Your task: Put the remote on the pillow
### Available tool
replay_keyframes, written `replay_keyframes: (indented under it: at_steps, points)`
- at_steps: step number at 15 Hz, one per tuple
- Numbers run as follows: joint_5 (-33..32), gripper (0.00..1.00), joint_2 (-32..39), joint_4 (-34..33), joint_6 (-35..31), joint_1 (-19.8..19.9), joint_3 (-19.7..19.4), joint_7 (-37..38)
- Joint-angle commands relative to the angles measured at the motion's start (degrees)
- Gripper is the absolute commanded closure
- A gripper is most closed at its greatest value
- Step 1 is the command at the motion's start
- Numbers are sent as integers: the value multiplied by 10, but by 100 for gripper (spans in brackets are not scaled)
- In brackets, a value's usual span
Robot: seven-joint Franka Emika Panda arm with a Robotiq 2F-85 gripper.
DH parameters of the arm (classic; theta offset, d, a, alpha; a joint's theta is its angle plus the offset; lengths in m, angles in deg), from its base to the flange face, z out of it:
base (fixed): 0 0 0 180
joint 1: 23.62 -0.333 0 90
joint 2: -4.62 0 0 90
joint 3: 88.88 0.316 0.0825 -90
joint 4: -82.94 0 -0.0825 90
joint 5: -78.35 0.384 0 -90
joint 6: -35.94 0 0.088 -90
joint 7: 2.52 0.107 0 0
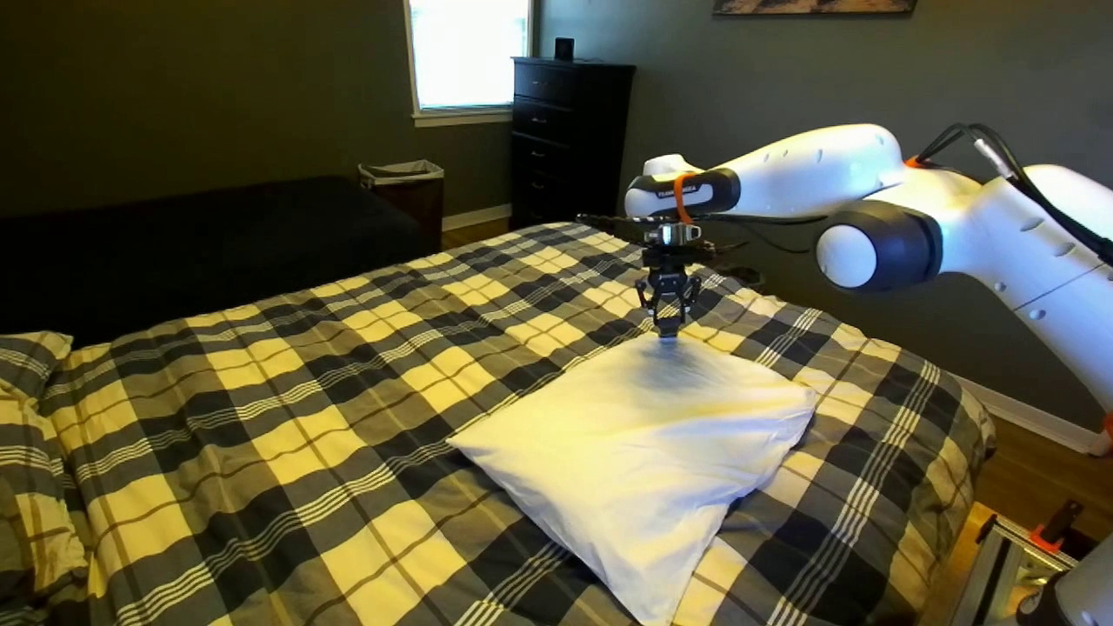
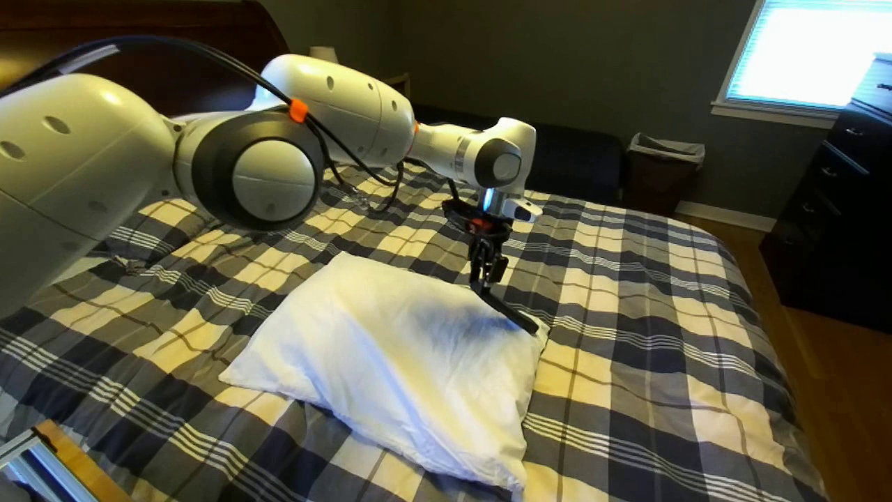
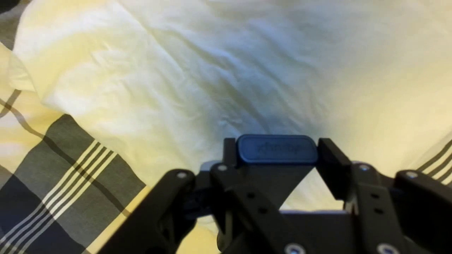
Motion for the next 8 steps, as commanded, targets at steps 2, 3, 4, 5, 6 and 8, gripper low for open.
replay_keyframes:
  at_steps: [2,3,4,5,6,8]
  points:
    - [-8,66,-115,160,-7,-13,-3,-41]
    - [-9,66,-133,184,-7,-14,-3,-51]
    - [-10,66,-149,208,-5,-14,-2,-62]
    - [-10,66,-168,233,-4,-15,-2,-71]
    - [-12,66,-186,258,-3,-16,-1,-84]
    - [-17,66,-216,298,6,-10,7,-105]
